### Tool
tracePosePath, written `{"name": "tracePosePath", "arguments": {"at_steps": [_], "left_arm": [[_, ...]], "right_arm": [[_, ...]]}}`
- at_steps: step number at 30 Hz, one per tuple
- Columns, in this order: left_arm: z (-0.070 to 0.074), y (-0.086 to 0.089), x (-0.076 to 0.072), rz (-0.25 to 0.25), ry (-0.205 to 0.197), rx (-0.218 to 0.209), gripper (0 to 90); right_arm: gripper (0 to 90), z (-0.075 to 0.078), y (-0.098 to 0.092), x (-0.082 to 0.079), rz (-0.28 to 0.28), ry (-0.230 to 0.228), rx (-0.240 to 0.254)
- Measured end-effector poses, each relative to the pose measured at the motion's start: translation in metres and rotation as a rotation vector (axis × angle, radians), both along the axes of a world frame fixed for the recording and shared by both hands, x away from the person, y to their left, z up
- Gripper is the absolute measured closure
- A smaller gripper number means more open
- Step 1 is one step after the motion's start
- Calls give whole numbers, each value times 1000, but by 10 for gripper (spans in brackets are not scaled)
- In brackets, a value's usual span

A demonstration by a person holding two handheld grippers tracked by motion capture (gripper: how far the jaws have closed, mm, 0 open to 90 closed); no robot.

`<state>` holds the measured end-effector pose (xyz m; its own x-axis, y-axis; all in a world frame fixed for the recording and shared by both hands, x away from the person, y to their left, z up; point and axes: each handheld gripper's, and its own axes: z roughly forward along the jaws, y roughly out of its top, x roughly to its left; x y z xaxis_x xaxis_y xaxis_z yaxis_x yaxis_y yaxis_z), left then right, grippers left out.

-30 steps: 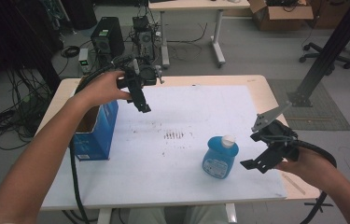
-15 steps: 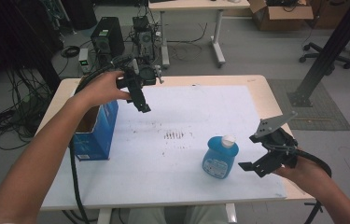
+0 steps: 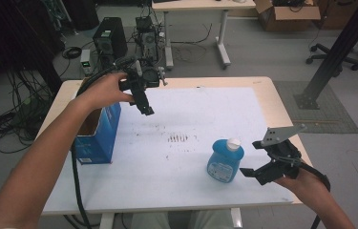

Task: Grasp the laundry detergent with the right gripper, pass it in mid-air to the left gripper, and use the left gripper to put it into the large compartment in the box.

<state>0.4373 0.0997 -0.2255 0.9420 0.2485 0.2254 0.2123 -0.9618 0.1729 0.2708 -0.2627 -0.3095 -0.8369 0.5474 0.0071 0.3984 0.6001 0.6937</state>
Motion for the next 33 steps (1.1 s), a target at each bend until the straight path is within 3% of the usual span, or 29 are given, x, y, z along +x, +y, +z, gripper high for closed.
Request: {"name": "tracePosePath", "arguments": {"at_steps": [18, 33], "left_arm": [[0, 0, 0, 7, 2, -4, 55], [-1, 0, 0, 9, 2, -6, 55]], "right_arm": [[46, -19, -7, -7, -17, -74, 104], [46, -35, -9, -10, -30, -91, 152]]}}
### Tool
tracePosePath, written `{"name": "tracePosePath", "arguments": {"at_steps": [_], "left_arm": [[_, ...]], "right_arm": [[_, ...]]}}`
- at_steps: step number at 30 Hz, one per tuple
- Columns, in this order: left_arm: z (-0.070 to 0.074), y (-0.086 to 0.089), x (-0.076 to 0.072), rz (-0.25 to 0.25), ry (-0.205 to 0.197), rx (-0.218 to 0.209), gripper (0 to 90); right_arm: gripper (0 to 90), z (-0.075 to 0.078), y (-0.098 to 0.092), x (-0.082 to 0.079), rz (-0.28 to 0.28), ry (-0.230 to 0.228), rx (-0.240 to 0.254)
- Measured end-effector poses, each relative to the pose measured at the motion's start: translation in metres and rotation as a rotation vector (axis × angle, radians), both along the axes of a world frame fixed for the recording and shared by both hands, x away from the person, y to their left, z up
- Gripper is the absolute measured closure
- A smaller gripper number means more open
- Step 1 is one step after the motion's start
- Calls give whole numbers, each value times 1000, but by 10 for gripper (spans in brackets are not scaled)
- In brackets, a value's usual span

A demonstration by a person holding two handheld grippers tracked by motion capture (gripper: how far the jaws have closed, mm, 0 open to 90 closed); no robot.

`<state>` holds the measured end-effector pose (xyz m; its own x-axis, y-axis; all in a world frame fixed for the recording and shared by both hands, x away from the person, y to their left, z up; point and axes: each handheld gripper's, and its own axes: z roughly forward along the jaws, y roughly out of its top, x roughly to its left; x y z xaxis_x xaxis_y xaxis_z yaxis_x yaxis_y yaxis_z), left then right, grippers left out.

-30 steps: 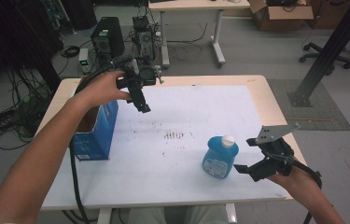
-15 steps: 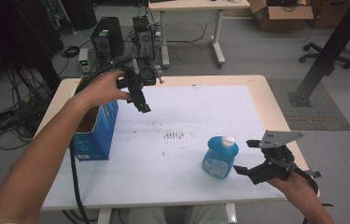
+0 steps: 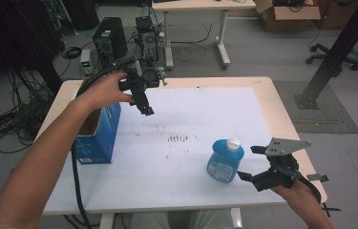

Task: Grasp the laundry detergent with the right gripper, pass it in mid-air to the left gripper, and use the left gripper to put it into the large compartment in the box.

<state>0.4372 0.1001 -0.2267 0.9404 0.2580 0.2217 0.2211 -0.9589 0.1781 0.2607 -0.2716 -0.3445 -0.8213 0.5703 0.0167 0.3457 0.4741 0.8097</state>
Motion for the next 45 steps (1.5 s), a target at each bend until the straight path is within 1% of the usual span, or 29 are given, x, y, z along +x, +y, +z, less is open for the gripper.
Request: {"name": "tracePosePath", "arguments": {"at_steps": [6, 7, 11, 14, 18, 22, 25, 33, 36, 43, 45], "left_arm": [[-1, 0, 0, 3, 5, 4, 55], [-1, -1, 0, 1, 5, 10, 55], [-2, -2, 0, 2, 5, 3, 55], [-2, -2, 0, -3, 5, 9, 55], [-2, -3, 0, -3, 7, 12, 55], [-3, -4, 0, -2, 9, 10, 55], [-4, -4, 0, -2, 10, 14, 55], [-5, -5, 0, 3, 13, 8, 55], [-5, -5, 0, -3, 13, 17, 55], [-6, -6, 0, -3, 14, 14, 55], [-5, -6, 0, -4, 16, 19, 55]], "right_arm": [[46, -7, -2, -2, -10, -7, 10], [46, -8, -2, -3, -12, -11, 11], [44, -12, -3, -6, -16, -26, 18], [44, -14, -4, -7, -20, -27, 24], [44, -19, -6, -8, -23, -30, 42], [43, -22, -6, -8, -27, -34, 50], [43, -26, -6, -8, -32, -39, 66], [43, -30, -3, -7, -30, -48, 77], [43, -32, -2, -7, -29, -50, 78], [43, -37, 0, -5, -29, -55, 104], [43, -39, 1, -4, -29, -58, 111]]}}
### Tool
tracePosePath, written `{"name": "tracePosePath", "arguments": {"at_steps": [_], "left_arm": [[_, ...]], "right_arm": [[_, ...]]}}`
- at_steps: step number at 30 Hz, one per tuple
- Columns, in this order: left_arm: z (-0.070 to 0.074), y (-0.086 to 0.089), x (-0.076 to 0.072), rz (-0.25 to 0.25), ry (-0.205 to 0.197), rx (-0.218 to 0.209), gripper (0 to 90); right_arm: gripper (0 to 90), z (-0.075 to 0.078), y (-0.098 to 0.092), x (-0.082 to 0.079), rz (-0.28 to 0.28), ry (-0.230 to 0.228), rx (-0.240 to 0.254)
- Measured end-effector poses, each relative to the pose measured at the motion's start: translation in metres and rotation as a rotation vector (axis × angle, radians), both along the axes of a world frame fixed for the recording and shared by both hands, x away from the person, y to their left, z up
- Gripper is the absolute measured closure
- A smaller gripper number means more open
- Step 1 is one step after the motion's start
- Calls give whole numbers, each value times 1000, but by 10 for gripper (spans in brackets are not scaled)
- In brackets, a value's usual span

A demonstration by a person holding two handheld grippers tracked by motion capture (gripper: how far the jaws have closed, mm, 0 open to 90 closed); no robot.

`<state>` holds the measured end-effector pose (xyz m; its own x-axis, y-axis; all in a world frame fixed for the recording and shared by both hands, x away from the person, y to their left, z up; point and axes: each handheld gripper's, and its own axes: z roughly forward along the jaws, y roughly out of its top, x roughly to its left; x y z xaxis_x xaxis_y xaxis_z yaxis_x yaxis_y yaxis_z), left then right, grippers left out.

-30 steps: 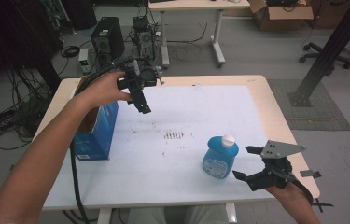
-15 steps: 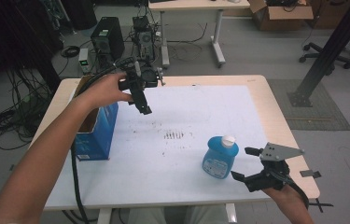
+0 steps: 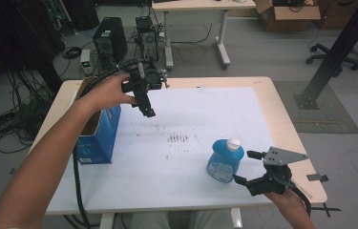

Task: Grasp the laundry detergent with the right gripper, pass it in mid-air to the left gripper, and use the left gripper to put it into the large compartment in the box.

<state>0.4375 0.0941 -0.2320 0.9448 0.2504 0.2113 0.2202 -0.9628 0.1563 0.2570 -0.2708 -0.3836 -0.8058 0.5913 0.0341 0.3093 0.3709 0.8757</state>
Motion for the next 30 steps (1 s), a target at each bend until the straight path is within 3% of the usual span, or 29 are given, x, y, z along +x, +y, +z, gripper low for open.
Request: {"name": "tracePosePath", "arguments": {"at_steps": [10, 30], "left_arm": [[0, 0, 0, 1, -2, -2, 56], [-1, 1, 0, 4, -2, -2, 56]], "right_arm": [[45, -11, 7, 7, -5, -3, 48], [54, -21, 26, 18, 11, -7, 59]]}}
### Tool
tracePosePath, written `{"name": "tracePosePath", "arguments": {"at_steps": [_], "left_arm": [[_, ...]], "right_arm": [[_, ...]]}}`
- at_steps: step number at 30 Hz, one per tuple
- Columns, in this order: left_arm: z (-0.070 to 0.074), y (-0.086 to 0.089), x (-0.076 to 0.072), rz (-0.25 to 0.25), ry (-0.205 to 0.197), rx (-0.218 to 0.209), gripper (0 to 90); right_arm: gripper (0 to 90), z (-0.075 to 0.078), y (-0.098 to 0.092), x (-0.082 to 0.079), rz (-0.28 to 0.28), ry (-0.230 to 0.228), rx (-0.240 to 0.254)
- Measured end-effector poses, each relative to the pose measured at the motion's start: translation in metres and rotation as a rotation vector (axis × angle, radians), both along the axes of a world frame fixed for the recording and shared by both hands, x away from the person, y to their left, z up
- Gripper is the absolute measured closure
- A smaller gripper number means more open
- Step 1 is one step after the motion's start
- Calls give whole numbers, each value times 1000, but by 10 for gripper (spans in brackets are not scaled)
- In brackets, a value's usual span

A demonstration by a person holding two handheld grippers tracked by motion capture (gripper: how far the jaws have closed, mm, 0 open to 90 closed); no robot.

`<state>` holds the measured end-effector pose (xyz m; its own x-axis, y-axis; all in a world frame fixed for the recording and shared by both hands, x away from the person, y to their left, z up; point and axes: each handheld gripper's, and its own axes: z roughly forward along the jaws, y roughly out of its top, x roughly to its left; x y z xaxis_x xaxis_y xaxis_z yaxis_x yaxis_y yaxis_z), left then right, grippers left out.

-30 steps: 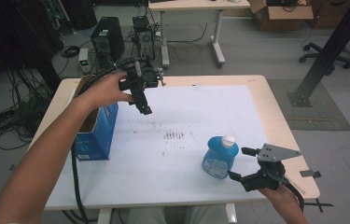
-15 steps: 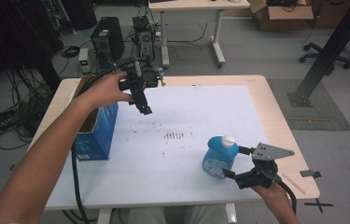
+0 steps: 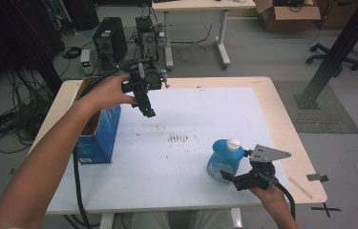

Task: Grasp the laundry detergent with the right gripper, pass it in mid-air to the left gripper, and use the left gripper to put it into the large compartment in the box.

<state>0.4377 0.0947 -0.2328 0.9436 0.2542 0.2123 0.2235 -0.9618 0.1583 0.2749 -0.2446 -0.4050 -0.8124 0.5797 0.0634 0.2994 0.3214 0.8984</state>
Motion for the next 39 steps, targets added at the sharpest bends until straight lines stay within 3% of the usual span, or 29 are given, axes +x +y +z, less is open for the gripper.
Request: {"name": "tracePosePath", "arguments": {"at_steps": [29, 39], "left_arm": [[-2, 2, 1, 4, 4, 0, 57], [-3, 1, 1, 2, 3, -1, 57]], "right_arm": [[182, -8, 5, 4, -20, -14, 33], [280, -7, 4, 4, -12, -27, 42]]}}
